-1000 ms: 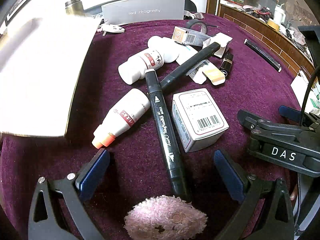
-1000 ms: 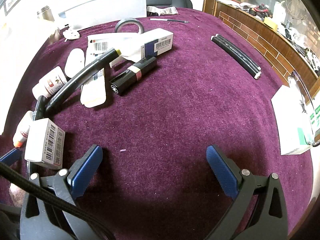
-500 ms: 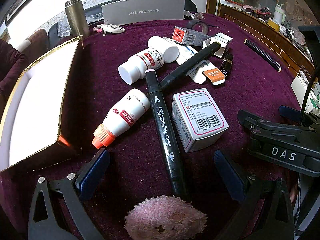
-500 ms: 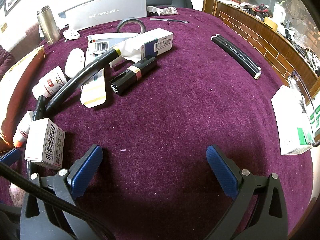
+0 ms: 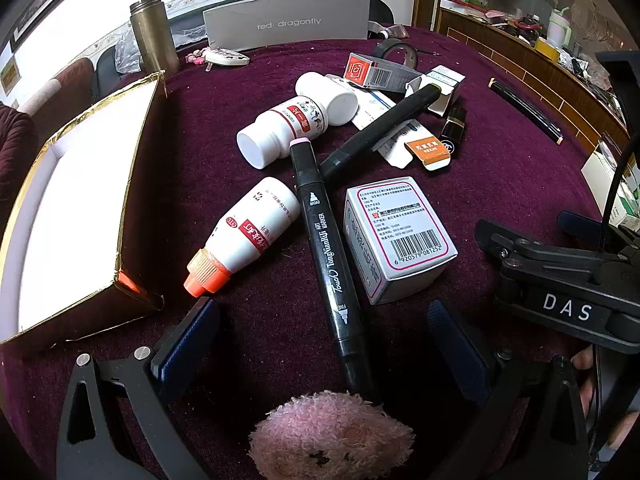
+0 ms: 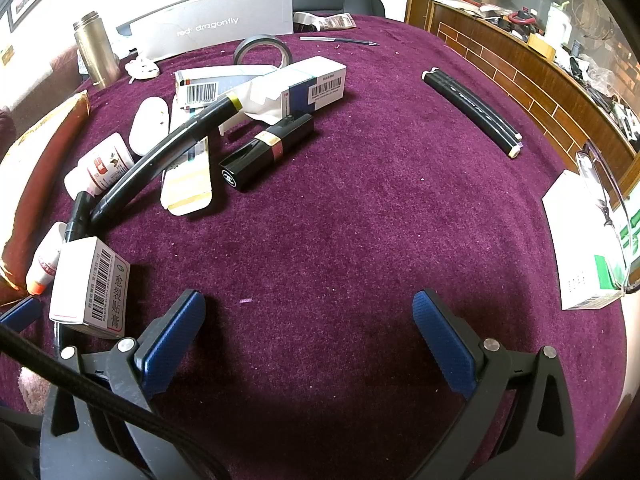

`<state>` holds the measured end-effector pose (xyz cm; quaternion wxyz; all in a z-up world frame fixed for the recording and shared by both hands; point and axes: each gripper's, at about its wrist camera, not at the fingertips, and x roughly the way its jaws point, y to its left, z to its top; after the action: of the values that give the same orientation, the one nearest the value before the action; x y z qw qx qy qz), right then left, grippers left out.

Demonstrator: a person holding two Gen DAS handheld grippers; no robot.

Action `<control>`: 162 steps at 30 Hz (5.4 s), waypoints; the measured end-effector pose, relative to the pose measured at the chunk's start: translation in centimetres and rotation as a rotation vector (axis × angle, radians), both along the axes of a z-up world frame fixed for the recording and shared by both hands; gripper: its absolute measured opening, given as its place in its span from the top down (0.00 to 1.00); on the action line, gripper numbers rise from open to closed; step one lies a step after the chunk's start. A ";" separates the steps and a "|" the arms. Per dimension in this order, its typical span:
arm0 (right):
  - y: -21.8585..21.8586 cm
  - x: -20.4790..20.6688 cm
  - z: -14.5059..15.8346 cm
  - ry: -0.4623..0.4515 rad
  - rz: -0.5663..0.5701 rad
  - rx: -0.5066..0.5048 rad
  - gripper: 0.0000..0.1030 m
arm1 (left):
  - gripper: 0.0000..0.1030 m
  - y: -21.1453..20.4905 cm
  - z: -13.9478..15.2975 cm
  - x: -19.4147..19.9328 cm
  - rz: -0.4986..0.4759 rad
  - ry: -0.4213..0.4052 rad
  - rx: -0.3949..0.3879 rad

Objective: Organize objects

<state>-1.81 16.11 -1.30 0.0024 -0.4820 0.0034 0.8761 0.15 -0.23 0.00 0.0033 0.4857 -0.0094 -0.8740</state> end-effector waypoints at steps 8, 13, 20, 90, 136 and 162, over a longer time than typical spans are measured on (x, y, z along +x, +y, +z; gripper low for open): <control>1.7 0.4 0.2 0.046 -0.007 -0.081 0.00 | 0.01 -0.2 0.4 0.9 -0.001 -0.001 0.000; 4.1 1.4 1.3 0.148 -0.067 -0.197 0.00 | 0.02 -1.1 0.9 1.1 -0.061 -0.008 0.044; 5.8 1.7 1.8 0.231 -0.092 -0.348 0.00 | 0.02 -2.4 2.7 3.4 -0.142 0.066 0.187; -7.8 0.7 0.5 0.069 0.315 -0.093 0.68 | 0.78 -5.1 1.3 0.6 -0.256 0.057 0.079; -18.9 3.5 8.0 0.120 0.576 -0.195 0.68 | 0.78 -19.9 7.0 4.3 0.052 0.248 0.229; -35.7 -15.6 7.2 -0.102 0.561 -0.282 0.67 | 0.77 -33.0 3.0 -8.1 0.374 0.128 0.220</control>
<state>-17.43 -19.58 5.91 -0.3058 -0.5031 -0.0084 0.8083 -7.98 -33.26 2.99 0.1129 0.4201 0.1765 -0.8830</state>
